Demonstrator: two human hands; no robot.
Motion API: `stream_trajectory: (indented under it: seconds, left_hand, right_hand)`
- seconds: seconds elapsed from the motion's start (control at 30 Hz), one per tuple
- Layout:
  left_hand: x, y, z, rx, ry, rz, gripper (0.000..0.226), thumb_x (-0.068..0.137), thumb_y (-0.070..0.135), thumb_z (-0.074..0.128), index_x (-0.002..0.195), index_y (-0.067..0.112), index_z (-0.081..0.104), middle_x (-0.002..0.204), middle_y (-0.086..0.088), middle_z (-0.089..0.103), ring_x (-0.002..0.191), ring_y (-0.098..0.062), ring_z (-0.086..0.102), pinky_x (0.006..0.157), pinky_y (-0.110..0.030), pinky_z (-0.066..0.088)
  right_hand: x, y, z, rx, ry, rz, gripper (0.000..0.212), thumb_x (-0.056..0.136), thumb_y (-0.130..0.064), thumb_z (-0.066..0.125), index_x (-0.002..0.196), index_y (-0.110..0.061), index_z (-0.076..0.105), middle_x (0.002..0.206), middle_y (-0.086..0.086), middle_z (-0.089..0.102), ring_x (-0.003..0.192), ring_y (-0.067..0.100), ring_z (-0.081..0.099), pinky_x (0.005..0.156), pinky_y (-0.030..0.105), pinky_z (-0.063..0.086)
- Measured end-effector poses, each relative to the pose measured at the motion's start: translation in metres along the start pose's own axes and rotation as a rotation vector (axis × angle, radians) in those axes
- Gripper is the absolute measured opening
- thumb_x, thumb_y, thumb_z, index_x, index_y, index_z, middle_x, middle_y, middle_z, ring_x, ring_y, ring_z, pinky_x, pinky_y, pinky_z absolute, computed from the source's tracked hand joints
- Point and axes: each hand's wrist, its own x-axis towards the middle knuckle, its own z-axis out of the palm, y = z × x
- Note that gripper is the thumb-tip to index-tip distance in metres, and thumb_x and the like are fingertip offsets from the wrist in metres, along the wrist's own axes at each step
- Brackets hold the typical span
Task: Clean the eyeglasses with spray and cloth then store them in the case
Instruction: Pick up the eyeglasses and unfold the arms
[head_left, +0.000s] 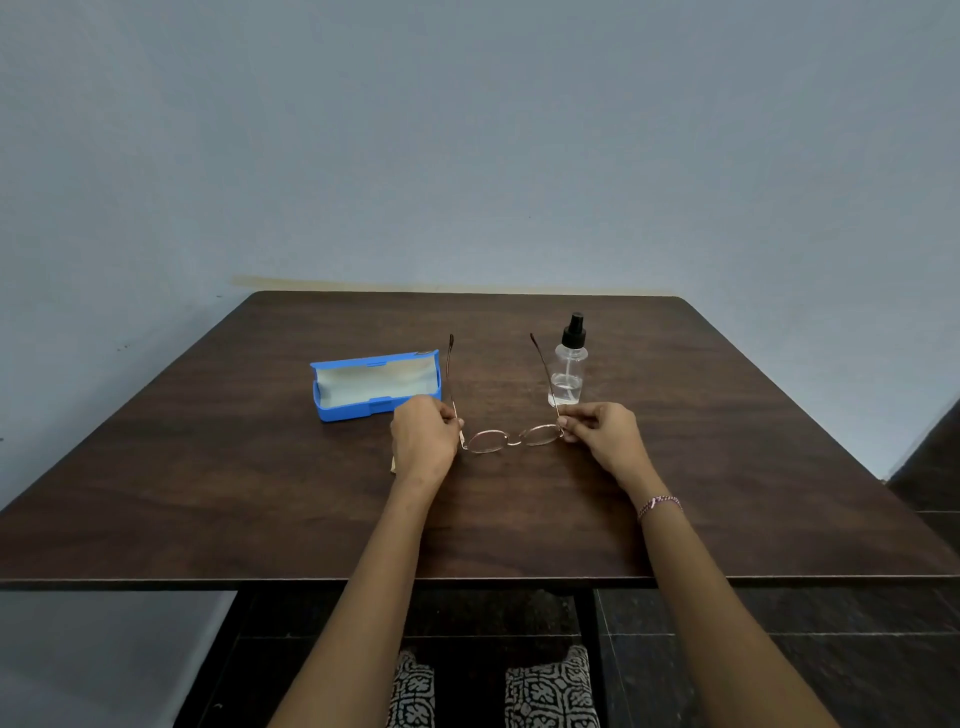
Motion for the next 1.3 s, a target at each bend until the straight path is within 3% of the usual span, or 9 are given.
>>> stream_trajectory:
  seconds: [0.2, 0.33, 0.5, 0.73, 0.93, 1.07, 1.2, 1.3]
  left_hand:
    - [0.009, 0.003, 0.001, 0.105, -0.081, -0.021, 0.011, 0.083, 0.017, 0.069, 0.085, 0.008, 0.074, 0.080, -0.010, 0.072, 0.084, -0.024, 0.067, 0.080, -0.036, 0.054]
    - [0.011, 0.005, 0.004, 0.161, -0.115, -0.011, 0.014, 0.084, 0.018, 0.067, 0.088, 0.005, 0.071, 0.082, -0.014, 0.071, 0.084, -0.028, 0.068, 0.080, -0.038, 0.054]
    - [0.011, 0.009, 0.004, 0.231, -0.117, -0.003, 0.017, 0.087, 0.017, 0.065, 0.097, 0.004, 0.070, 0.094, -0.013, 0.069, 0.094, -0.027, 0.063, 0.082, -0.038, 0.053]
    - [0.012, 0.008, 0.003, 0.266, -0.086, -0.007, 0.018, 0.085, 0.020, 0.068, 0.093, 0.004, 0.071, 0.091, -0.012, 0.069, 0.090, -0.026, 0.063, 0.075, -0.036, 0.053]
    - [0.007, 0.018, -0.005, 0.222, 0.057, 0.031, 0.025, 0.089, 0.026, 0.061, 0.088, 0.003, 0.070, 0.086, -0.013, 0.068, 0.087, -0.029, 0.063, 0.067, -0.033, 0.045]
    - [0.006, 0.037, 0.001, 0.138, 0.150, 0.178, 0.023, 0.090, 0.025, 0.060, 0.093, 0.004, 0.069, 0.089, -0.010, 0.069, 0.091, -0.027, 0.062, 0.073, -0.032, 0.042]
    - [0.009, 0.062, 0.025, 0.000, 0.100, 0.293, 0.038, 0.086, 0.026, 0.065, 0.119, 0.009, 0.062, 0.107, -0.008, 0.068, 0.100, -0.022, 0.063, 0.089, -0.035, 0.049]
    - [0.010, 0.084, 0.046, -0.038, 0.008, 0.336, 0.041, 0.083, 0.022, 0.069, 0.120, 0.005, 0.061, 0.110, -0.012, 0.068, 0.105, -0.026, 0.061, 0.092, -0.037, 0.047]
  right_hand:
    - [0.002, 0.002, 0.004, -0.132, 0.011, -0.009, 0.020, 0.089, -0.009, 0.061, 0.106, -0.003, 0.069, 0.066, -0.010, 0.058, 0.054, -0.011, 0.054, 0.060, 0.000, 0.037]
    - [0.002, 0.003, 0.005, -0.248, 0.014, -0.052, 0.022, 0.091, -0.016, 0.060, 0.107, -0.004, 0.070, 0.091, 0.002, 0.060, 0.085, 0.009, 0.051, 0.065, 0.011, 0.030]
    - [0.003, 0.003, 0.006, -0.327, 0.021, -0.064, 0.022, 0.093, -0.016, 0.057, 0.100, 0.000, 0.071, 0.097, 0.013, 0.062, 0.083, 0.013, 0.048, 0.065, 0.014, 0.028]
    - [0.002, 0.002, 0.006, -0.349, 0.032, -0.088, 0.021, 0.093, -0.015, 0.057, 0.100, 0.000, 0.070, 0.085, 0.003, 0.051, 0.080, 0.013, 0.047, 0.065, 0.013, 0.027]
    - [0.000, 0.004, 0.002, -0.279, 0.062, -0.077, 0.020, 0.091, -0.016, 0.059, 0.105, -0.008, 0.071, 0.087, 0.002, 0.057, 0.082, 0.011, 0.049, 0.065, 0.012, 0.028]
    - [-0.001, -0.001, -0.008, -0.056, 0.262, -0.118, 0.014, 0.090, -0.016, 0.062, 0.098, -0.015, 0.073, 0.092, 0.003, 0.067, 0.081, 0.014, 0.058, 0.065, 0.010, 0.038]
    - [0.011, -0.014, -0.020, 0.127, 0.425, -0.224, 0.018, 0.088, -0.010, 0.063, 0.106, -0.014, 0.068, 0.099, 0.005, 0.063, 0.085, 0.015, 0.060, 0.075, 0.016, 0.049]
    - [0.025, -0.014, -0.023, 0.169, 0.322, -0.222, 0.039, 0.087, -0.010, 0.065, 0.125, -0.009, 0.057, 0.115, 0.002, 0.061, 0.100, 0.010, 0.059, 0.084, 0.006, 0.044]
